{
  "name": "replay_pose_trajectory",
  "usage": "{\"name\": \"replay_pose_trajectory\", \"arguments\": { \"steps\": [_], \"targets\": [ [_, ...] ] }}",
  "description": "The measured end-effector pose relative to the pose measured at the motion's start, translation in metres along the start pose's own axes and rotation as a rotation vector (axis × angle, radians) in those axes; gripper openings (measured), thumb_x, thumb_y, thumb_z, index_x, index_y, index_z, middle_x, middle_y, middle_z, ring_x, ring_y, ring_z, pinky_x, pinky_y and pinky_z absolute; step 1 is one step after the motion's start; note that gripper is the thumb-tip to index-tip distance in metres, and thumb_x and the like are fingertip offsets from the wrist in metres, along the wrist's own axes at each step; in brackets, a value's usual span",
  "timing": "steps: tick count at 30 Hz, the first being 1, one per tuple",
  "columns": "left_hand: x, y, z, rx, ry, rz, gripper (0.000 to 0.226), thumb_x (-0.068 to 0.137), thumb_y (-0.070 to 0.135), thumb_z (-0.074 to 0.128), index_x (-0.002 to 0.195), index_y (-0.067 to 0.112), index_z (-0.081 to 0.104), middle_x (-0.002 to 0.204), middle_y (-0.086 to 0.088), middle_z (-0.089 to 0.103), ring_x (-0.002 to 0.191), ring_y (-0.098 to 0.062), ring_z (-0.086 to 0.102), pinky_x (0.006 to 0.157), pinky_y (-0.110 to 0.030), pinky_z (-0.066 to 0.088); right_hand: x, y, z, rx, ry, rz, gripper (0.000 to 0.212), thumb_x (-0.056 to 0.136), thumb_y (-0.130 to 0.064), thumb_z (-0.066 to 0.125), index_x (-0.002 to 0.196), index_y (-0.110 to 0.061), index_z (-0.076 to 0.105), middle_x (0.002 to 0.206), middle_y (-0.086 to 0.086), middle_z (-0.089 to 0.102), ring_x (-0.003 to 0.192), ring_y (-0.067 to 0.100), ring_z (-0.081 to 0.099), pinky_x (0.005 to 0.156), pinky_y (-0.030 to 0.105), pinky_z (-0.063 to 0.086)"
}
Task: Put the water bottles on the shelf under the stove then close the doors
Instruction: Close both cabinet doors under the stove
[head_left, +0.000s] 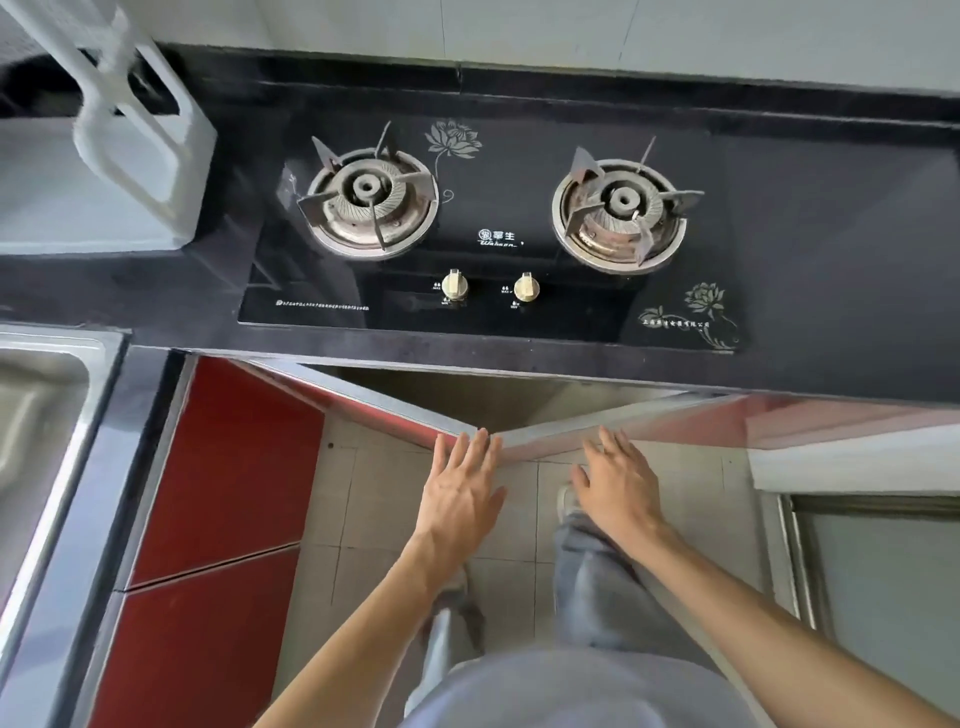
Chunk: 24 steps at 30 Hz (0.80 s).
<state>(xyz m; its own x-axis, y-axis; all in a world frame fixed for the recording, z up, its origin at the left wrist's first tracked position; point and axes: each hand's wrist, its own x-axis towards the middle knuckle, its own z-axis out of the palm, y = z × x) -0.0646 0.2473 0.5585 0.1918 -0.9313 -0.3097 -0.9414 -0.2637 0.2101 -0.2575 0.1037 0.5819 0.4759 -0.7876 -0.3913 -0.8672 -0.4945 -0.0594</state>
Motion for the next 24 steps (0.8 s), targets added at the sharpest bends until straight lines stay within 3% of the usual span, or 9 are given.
{"name": "replay_pose_trajectory", "arguments": {
  "steps": [2, 4, 7, 9, 12, 15, 19, 22, 24],
  "targets": [
    [-0.017, -0.016, -0.006, -0.058, 0.077, 0.001, 0.072, 0.107, 0.041, 0.06, 0.167, 0.013, 0.034, 0.16, -0.008, 0.049, 0.149, -0.033, 0.046, 0.133, -0.056, 0.024, -0.014, -0.017, 0.0, 0.033, 0.156, 0.004, 0.035, 0.103, -0.037, 0.058, 0.119, -0.013, 0.077, 0.119, 0.008, 0.075, 0.117, 0.031, 0.068, 0.102, 0.042, 0.055],
    [-0.033, -0.034, -0.004, -0.071, 0.144, 0.012, 0.066, 0.103, 0.038, 0.068, 0.159, 0.012, 0.046, 0.141, -0.006, 0.06, 0.134, -0.031, 0.057, 0.127, -0.056, 0.037, -0.033, -0.036, 0.004, 0.085, 0.242, 0.039, 0.037, 0.105, -0.04, 0.057, 0.086, -0.014, 0.074, 0.086, 0.006, 0.074, 0.088, 0.031, 0.071, 0.079, 0.04, 0.056],
    [-0.052, -0.053, 0.008, -0.065, 0.195, 0.029, 0.062, 0.096, 0.035, 0.079, 0.146, 0.005, 0.058, 0.129, -0.011, 0.068, 0.12, -0.037, 0.066, 0.116, -0.058, 0.05, -0.059, -0.057, 0.018, 0.109, 0.277, 0.049, 0.058, 0.11, -0.051, 0.04, 0.071, -0.017, 0.066, 0.07, 0.005, 0.069, 0.072, 0.03, 0.067, 0.07, 0.041, 0.054],
    [-0.059, -0.06, 0.017, -0.056, 0.189, 0.035, 0.061, 0.095, 0.038, 0.079, 0.143, 0.005, 0.058, 0.13, -0.012, 0.068, 0.12, -0.037, 0.066, 0.116, -0.057, 0.05, -0.073, -0.065, 0.033, 0.126, 0.315, 0.008, 0.057, 0.111, -0.052, 0.039, 0.072, -0.017, 0.063, 0.069, 0.004, 0.066, 0.07, 0.03, 0.064, 0.069, 0.042, 0.053],
    [-0.059, -0.067, 0.037, -0.035, 0.201, 0.047, 0.061, 0.099, 0.043, 0.073, 0.145, 0.004, 0.059, 0.133, -0.013, 0.067, 0.125, -0.037, 0.066, 0.12, -0.058, 0.047, -0.083, -0.069, 0.059, 0.175, 0.363, -0.03, 0.05, 0.113, -0.048, 0.041, 0.088, -0.016, 0.071, 0.084, 0.003, 0.071, 0.084, 0.028, 0.068, 0.078, 0.04, 0.056],
    [-0.051, -0.071, 0.06, -0.026, 0.204, 0.041, 0.065, 0.107, 0.048, 0.06, 0.153, 0.002, 0.057, 0.15, -0.019, 0.061, 0.142, -0.04, 0.058, 0.125, -0.06, 0.04, -0.077, -0.069, 0.091, 0.229, 0.394, -0.052, 0.046, 0.114, -0.043, 0.043, 0.125, -0.011, 0.074, 0.128, 0.006, 0.072, 0.122, 0.028, 0.067, 0.102, 0.041, 0.057],
    [-0.035, -0.075, 0.087, -0.072, 0.267, 0.046, 0.074, 0.111, 0.052, 0.054, 0.167, 0.006, 0.042, 0.175, -0.017, 0.036, 0.165, -0.035, 0.03, 0.135, -0.057, 0.025, -0.057, -0.065, 0.13, 0.297, 0.423, -0.071, 0.048, 0.115, -0.04, 0.043, 0.151, -0.013, 0.06, 0.164, 0.008, 0.049, 0.154, 0.026, 0.044, 0.106, 0.049, 0.058],
    [-0.021, -0.08, 0.105, -0.162, 0.333, 0.071, 0.079, 0.112, 0.053, 0.053, 0.173, 0.011, 0.028, 0.183, -0.009, 0.018, 0.171, -0.029, 0.012, 0.137, -0.056, 0.018, -0.037, -0.065, 0.154, 0.332, 0.486, -0.097, 0.053, 0.114, -0.034, 0.049, 0.162, -0.013, 0.048, 0.176, 0.009, 0.028, 0.164, 0.026, 0.027, 0.101, 0.053, 0.059],
    [-0.014, -0.082, 0.117, -0.174, 0.36, 0.08, 0.078, 0.111, 0.054, 0.049, 0.174, 0.013, 0.026, 0.184, -0.008, 0.014, 0.171, -0.031, 0.01, 0.136, -0.06, 0.017, -0.023, -0.067, 0.168, 0.347, 0.52, -0.118, 0.057, 0.112, -0.028, 0.055, 0.165, -0.012, 0.042, 0.178, 0.012, 0.02, 0.165, 0.031, 0.021, 0.11, 0.054, 0.055]
  ]
}}
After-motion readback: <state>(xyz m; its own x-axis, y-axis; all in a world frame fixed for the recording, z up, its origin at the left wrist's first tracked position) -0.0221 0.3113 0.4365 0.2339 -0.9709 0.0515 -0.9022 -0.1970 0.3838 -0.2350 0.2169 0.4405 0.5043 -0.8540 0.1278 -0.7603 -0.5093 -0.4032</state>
